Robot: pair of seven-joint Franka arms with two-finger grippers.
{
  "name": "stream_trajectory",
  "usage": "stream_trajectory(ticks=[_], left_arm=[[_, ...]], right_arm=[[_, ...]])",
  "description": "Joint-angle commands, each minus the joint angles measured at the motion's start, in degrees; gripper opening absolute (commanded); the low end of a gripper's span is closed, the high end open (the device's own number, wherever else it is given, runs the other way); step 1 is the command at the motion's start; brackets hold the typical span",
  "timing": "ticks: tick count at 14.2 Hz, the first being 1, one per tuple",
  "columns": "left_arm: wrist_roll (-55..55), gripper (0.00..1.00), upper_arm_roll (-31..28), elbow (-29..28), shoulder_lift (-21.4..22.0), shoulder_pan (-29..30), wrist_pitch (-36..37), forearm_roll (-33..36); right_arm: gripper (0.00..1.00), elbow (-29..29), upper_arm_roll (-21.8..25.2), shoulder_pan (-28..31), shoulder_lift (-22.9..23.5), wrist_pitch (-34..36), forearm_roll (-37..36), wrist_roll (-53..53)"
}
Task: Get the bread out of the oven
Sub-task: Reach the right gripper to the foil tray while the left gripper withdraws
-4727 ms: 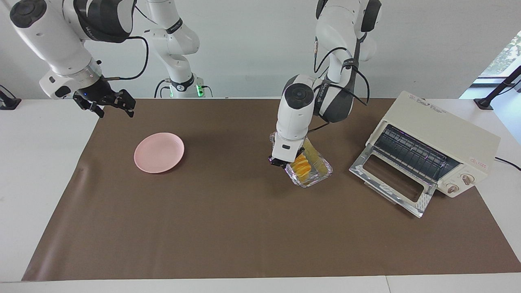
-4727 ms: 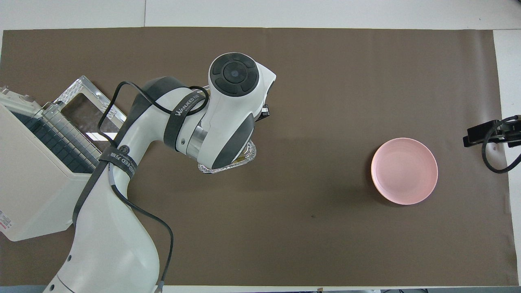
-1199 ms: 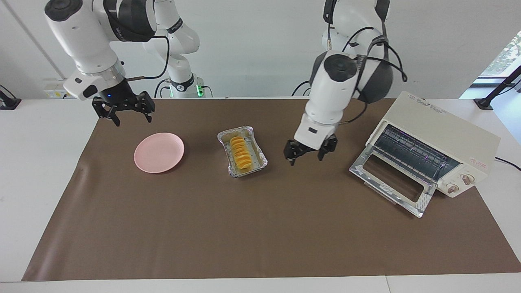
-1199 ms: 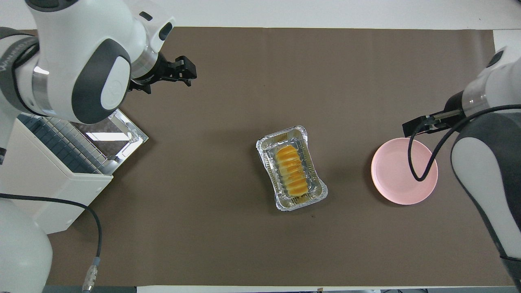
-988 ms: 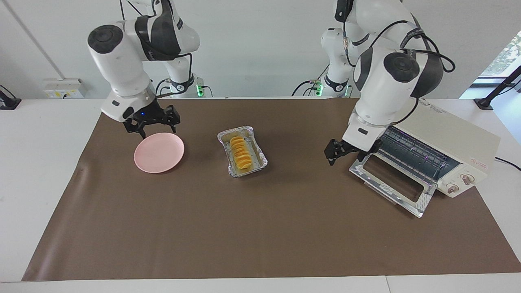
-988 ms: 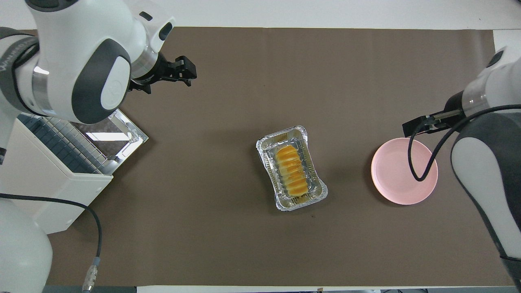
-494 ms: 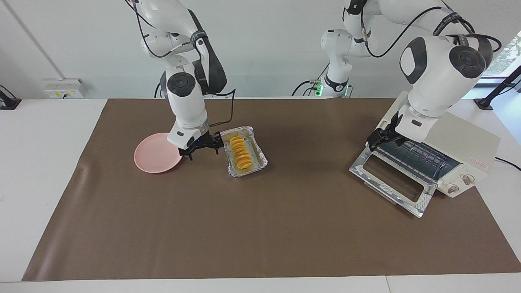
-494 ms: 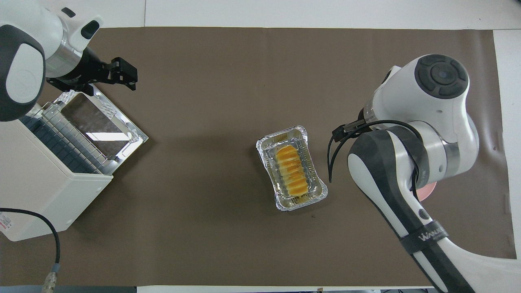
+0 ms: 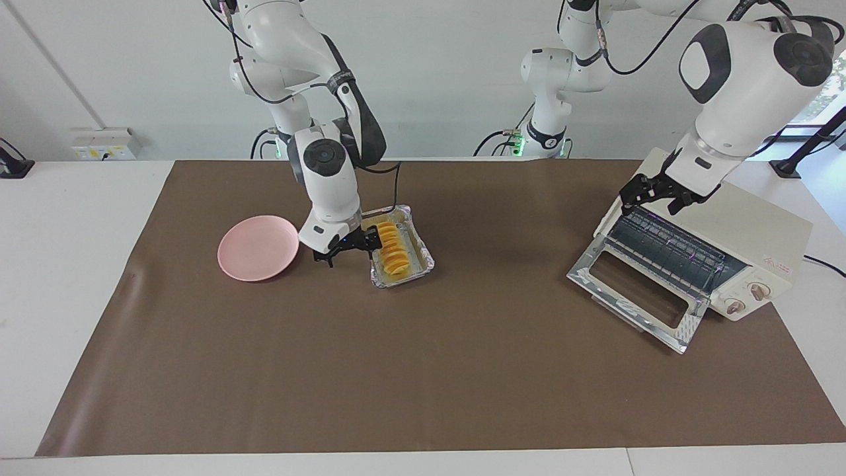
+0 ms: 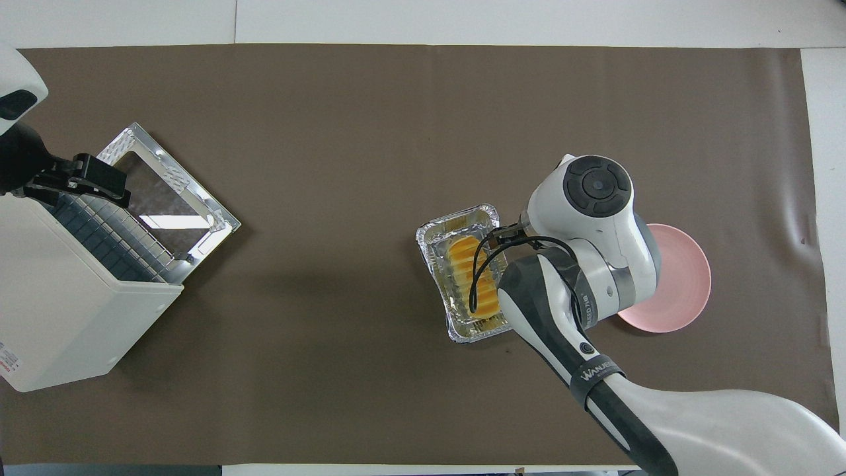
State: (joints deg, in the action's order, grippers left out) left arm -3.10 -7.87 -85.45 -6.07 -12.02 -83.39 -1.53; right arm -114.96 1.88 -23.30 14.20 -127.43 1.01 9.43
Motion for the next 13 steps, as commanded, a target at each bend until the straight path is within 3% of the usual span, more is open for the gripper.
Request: stream_trajectory(ticks=[1,7,9,12,13], left_arm=[[-1.7,1.00,4.1,-6.0,4.8,2.1,-0.8,3.0],[-2.8,1.00,7.7,-6.9,7.1,5.1,0.9,2.9],[-2.9,1.00,8.8,-6.9,7.0,5.7,0.1,2.9],[-3.1,1.00,9.0,-5.9,6.4,6.7,0.4,2.6],[-3.1,1.00,9.3,-6.0,6.3,6.7,0.0,2.3]], right_arm=[[0.97,-1.1,0.0,-1.1,0.5,-1.6,2.1,0.5],[0.92,-2.1,-0.1,-1.3,1.2,-3.3,2.9,0.3],[0.67,-2.3,-0.1,-1.3,1.0,-2.9,2.9,0.5],[0.11,-2.4,-0.1,-3.2,0.8,-2.3,2.9,3.8],[0.00,-2.3,-0.1,-3.5,0.7,-2.3,2.9,4.9]])
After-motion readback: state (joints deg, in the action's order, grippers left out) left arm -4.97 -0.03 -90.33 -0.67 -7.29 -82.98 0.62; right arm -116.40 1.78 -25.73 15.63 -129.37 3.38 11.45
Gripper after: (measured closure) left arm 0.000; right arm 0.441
